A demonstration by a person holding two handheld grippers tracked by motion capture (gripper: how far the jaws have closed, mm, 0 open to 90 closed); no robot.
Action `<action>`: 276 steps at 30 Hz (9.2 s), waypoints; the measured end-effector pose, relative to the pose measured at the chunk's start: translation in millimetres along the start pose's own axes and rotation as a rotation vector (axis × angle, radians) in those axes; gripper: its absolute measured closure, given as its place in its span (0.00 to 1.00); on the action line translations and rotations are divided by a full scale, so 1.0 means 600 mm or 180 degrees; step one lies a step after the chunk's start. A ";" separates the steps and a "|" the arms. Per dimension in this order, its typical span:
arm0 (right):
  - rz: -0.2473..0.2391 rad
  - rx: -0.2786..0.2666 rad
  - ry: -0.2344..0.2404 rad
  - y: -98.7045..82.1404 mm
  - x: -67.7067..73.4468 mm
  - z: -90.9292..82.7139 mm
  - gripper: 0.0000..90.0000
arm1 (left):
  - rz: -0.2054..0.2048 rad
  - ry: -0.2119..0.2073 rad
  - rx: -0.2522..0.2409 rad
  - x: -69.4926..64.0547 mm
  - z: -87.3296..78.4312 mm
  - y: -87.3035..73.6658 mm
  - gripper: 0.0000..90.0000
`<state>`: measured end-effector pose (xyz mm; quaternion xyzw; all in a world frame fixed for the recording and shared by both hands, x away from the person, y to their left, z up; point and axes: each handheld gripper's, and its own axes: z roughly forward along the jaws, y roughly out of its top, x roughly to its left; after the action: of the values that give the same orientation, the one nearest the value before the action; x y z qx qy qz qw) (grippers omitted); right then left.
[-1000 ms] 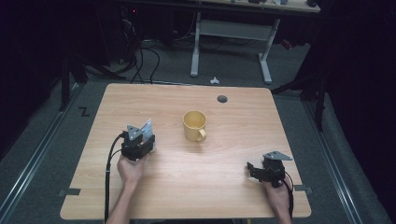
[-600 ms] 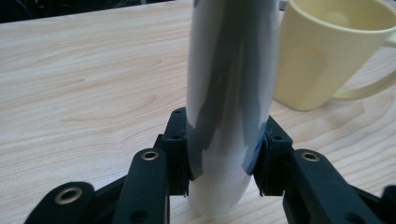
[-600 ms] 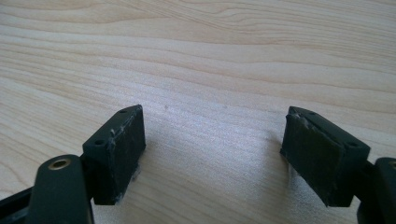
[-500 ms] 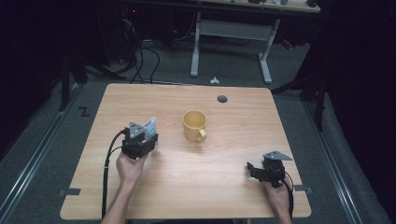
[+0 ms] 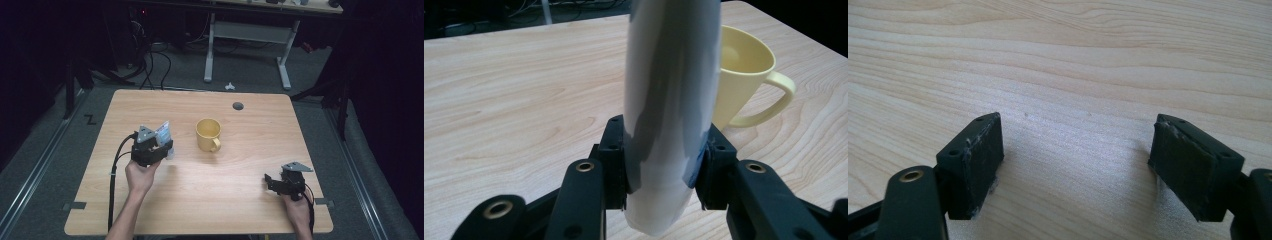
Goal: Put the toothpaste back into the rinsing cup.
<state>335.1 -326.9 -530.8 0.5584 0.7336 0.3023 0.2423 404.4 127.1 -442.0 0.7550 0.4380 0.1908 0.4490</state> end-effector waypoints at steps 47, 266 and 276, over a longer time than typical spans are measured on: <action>-0.0002 0.0001 0.0015 0.000 0.000 0.000 0.24 | 0.0277 -0.0393 0.0023 -0.055 0.023 0.094 0.71; -0.0006 0.0002 0.0018 0.000 0.001 0.000 0.24 | 0.0342 -0.0159 0.0258 -0.088 0.176 0.100 0.46; -0.0005 0.0003 0.0014 0.000 0.001 0.000 0.24 | 0.0332 -0.0205 0.0273 -0.086 0.162 0.100 0.42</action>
<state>335.1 -326.4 -530.8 0.5572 0.7347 0.3030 0.2407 471.9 21.5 -437.0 0.8011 0.3911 0.1707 0.4196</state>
